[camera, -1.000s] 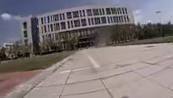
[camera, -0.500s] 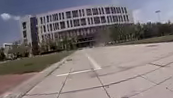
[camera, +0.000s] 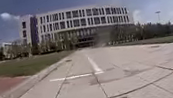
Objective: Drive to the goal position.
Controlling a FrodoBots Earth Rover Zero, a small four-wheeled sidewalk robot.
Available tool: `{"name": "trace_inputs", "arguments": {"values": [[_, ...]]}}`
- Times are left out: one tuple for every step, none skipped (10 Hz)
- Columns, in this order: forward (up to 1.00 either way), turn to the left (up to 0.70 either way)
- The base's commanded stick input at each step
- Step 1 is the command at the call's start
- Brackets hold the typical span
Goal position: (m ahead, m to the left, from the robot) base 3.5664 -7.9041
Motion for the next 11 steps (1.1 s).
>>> {"name": "trace_inputs", "arguments": {"values": [[0.70, 0.00], [0.70, 0.00], [0.70, 0.00], [0.70, 0.00], [0.70, 0.00], [0.70, 0.00], [0.70, 0.00], [0.70, 0.00], [0.70, 0.00], [0.70, 0.00], [0.70, 0.00]]}}
